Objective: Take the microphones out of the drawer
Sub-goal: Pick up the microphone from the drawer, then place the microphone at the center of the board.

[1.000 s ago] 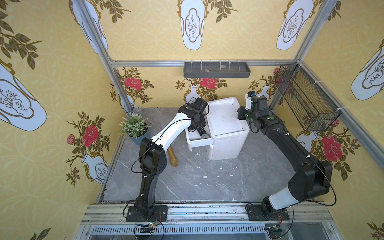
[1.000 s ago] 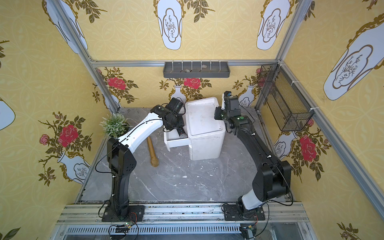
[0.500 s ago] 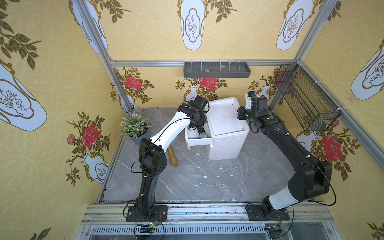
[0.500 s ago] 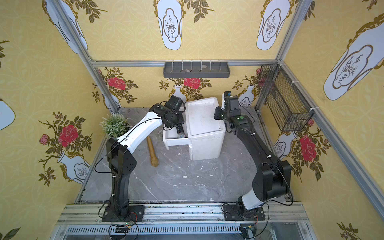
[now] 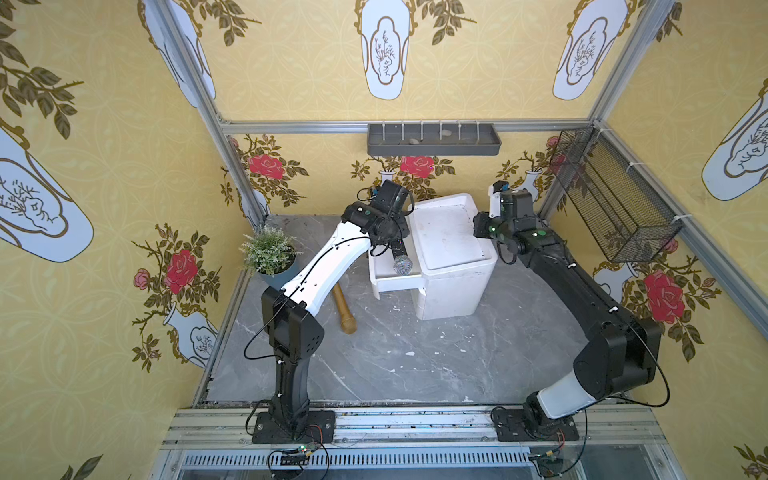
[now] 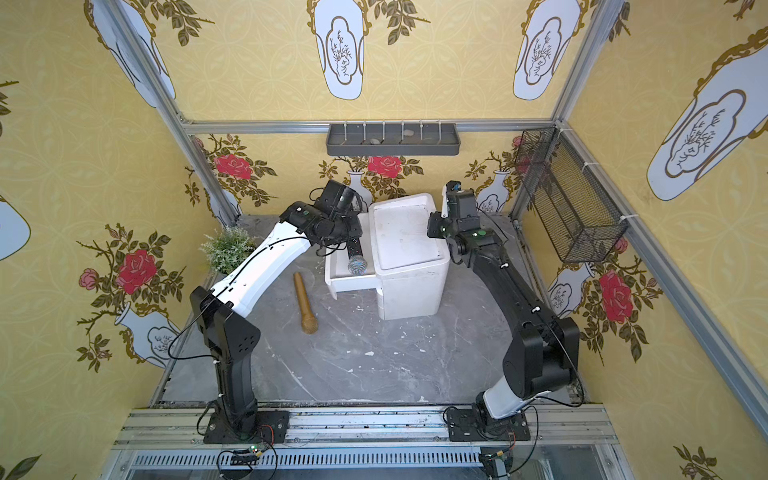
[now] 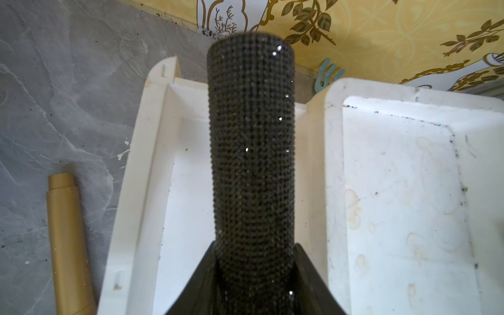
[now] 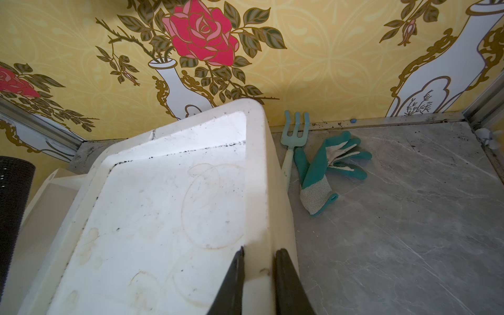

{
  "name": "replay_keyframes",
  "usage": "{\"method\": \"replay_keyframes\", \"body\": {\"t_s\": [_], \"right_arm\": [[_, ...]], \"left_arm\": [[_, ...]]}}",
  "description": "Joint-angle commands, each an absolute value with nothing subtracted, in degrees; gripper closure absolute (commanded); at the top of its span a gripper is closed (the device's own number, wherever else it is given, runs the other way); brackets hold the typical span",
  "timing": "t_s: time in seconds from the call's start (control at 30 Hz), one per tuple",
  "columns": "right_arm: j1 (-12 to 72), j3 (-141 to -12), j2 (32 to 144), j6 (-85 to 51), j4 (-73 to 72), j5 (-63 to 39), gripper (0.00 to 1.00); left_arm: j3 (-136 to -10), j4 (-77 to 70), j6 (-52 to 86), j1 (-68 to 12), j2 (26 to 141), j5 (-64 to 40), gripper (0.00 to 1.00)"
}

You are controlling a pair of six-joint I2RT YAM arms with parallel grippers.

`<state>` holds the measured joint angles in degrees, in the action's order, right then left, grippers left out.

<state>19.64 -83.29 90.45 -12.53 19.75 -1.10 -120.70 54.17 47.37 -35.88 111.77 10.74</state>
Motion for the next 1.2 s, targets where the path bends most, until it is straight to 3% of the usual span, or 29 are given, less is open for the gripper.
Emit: {"method": "replay_keyframes", "body": {"t_s": [0.0, 0.37, 0.97, 1.17], "right_arm": [[20.06, -82.96, 91.67, -14.79, 24.23, -3.7, 0.99], [20.13, -83.91, 91.84, -14.2, 25.5, -2.64, 0.99], [20.64, -85.12, 92.64, -11.24, 28.57, -0.4, 0.99], [20.67, -84.6, 92.64, -11.43, 29.37, 0.6, 1.0]], "left_arm": [[-120.87, 53.09, 45.75, -35.73, 110.71, 12.61, 0.77], [-115.0, 51.98, 42.73, -32.66, 103.22, 14.52, 0.77], [-73.42, 40.65, 40.61, -19.42, 78.48, 10.56, 0.77], [-62.84, 35.79, 39.55, -16.76, 75.97, 6.88, 0.76]]}}
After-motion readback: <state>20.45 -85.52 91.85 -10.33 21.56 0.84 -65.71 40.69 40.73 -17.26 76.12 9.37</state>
